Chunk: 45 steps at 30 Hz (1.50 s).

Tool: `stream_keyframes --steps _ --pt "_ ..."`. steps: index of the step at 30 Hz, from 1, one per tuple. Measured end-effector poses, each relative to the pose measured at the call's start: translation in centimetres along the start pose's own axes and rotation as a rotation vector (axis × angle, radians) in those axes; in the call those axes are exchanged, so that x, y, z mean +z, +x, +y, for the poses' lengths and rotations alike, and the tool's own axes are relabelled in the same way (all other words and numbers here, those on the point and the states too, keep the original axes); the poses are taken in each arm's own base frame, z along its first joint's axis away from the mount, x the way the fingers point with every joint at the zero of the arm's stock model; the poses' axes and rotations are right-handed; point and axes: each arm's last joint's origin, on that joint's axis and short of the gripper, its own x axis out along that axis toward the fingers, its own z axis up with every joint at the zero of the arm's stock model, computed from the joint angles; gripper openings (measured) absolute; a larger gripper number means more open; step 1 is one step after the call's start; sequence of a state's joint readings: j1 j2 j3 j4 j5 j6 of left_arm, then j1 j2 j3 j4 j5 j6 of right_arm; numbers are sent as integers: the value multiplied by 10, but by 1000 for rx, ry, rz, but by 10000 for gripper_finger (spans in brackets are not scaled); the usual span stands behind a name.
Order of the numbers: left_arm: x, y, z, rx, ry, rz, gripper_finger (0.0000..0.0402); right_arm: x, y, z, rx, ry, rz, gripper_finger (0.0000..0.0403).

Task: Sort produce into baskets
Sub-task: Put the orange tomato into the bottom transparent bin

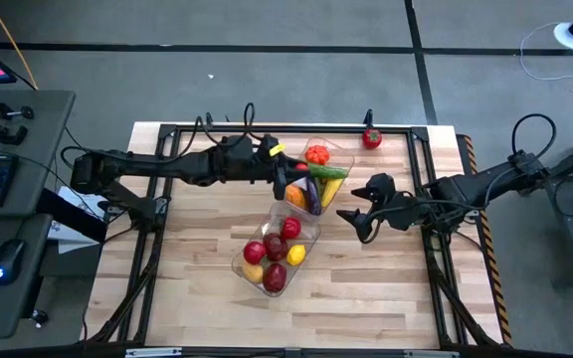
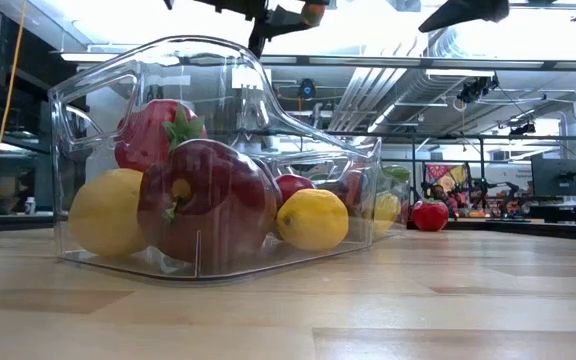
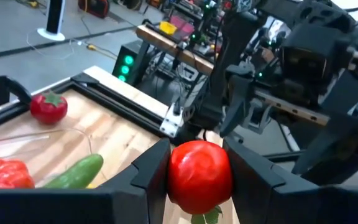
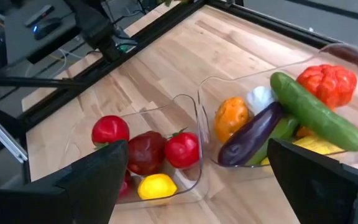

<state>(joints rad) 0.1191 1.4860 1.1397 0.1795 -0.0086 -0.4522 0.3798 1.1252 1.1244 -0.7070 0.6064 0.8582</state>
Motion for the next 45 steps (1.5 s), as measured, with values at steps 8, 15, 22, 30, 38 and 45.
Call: stream_keyframes --steps 8,15,22,30,38,45 --pt "0 0 0 12 17 -8 129 4 0 5 45 12 -38 376" --pt "0 0 0 18 45 -9 129 8 -1 9 82 27 -72 376" --pt "0 0 0 29 67 -13 129 9 -1 10 93 36 -82 376" --pt "1 0 1 48 91 -22 129 9 -1 10 92 35 -82 376" --pt "0 0 1 56 115 -21 129 9 -1 10 92 34 -82 376" --pt "-5 0 2 72 134 32 132 9 -1 10 92 35 -81 376"
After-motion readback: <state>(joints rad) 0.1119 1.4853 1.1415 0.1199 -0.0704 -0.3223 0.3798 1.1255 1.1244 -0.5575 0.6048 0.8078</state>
